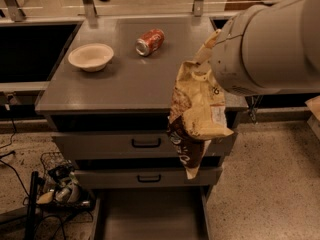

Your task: Pick brown chip bag from bottom drawer and place on counter

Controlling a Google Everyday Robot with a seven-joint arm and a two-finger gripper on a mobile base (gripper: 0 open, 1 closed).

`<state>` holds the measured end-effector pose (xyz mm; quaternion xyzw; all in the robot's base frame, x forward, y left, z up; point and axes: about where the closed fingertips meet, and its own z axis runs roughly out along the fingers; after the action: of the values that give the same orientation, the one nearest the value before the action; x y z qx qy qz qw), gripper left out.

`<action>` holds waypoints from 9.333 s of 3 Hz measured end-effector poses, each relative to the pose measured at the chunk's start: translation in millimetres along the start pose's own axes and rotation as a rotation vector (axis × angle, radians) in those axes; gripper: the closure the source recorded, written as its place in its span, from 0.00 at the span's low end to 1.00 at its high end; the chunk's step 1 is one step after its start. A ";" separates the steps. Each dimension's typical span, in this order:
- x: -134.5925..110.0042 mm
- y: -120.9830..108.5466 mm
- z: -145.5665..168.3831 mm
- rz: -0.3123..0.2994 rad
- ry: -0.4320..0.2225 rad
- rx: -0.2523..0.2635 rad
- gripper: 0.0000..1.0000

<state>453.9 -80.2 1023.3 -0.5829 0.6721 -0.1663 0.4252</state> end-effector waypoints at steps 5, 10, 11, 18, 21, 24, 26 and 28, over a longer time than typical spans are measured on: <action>0.0 0.0 0.0 0.000 0.000 0.000 1.00; 74.4 -46.9 42.2 0.078 0.133 0.030 1.00; 73.8 -47.2 41.7 0.077 0.133 0.031 1.00; -34.2 -141.8 18.7 -0.012 0.046 0.002 1.00; -40.1 -162.7 54.6 0.015 0.004 0.009 1.00; -20.2 -157.7 141.4 0.076 0.015 -0.120 1.00; -1.4 -155.6 198.8 0.127 0.023 -0.197 1.00; 58.5 -135.2 219.9 0.293 0.043 -0.241 1.00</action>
Offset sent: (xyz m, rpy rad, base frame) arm 0.0506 -0.0339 0.1293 -0.0799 -0.1443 -0.0813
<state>711.5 -110.3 970.2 -0.5217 0.7739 -0.0333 0.3575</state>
